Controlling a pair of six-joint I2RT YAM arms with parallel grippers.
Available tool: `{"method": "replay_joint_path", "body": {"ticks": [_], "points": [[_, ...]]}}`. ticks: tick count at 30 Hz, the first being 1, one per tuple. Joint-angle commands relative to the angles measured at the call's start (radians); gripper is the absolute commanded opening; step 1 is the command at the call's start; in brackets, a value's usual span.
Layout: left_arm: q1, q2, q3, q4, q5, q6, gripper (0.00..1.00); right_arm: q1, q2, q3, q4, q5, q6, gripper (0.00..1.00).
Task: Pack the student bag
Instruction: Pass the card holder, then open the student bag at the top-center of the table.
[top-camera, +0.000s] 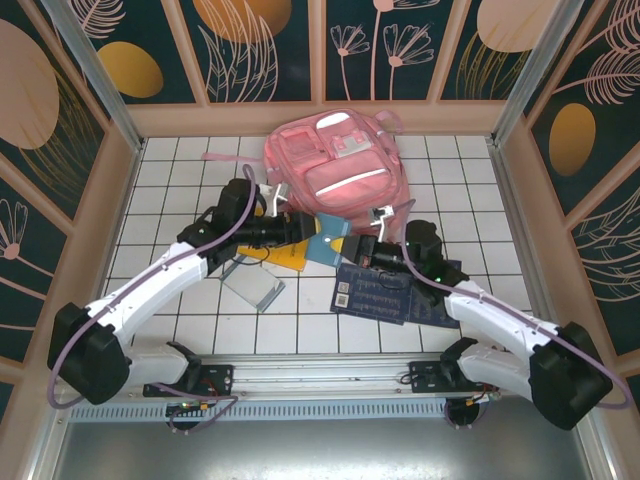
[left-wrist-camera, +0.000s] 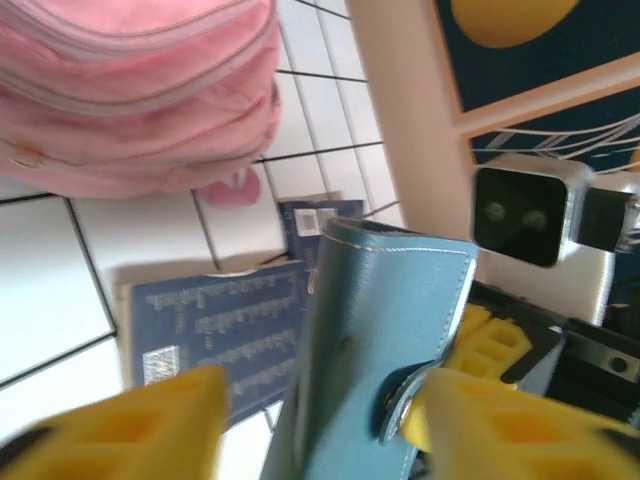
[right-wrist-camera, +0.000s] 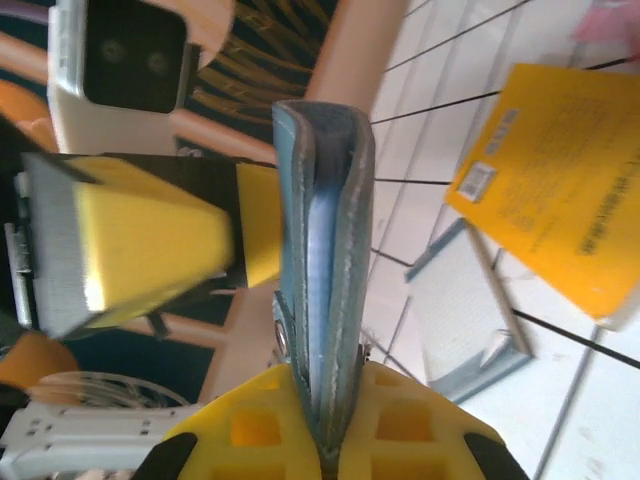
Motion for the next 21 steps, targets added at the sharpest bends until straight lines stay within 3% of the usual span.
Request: {"method": "replay_joint_path", "body": {"ticks": [1,4,9,17,21], "points": [[0.012,0.079,0.15,-0.171,-0.155,0.13,0.75,-0.031,-0.12,0.121,-0.346,0.294,-0.171,0.0],[0.013,0.224,0.335,-0.311,-0.264,0.254,0.76,-0.052,-0.169,0.215,-0.586,0.522,-0.272,0.0],[0.013,0.493,0.614,-0.433,-0.314,0.419,0.77,-0.115,-0.232,0.276,-0.733,0.651,-0.353,0.0],[0.015,0.817,1.035,-0.506,-0.391,0.533,0.77,-0.25,-0.286,0.206,-0.704,0.528,-0.371,0.0],[0.028,0.966,1.195,-0.518,-0.303,0.55,0.75,-0.277,-0.289,0.179,-0.688,0.482,-0.378,0.0]]}}
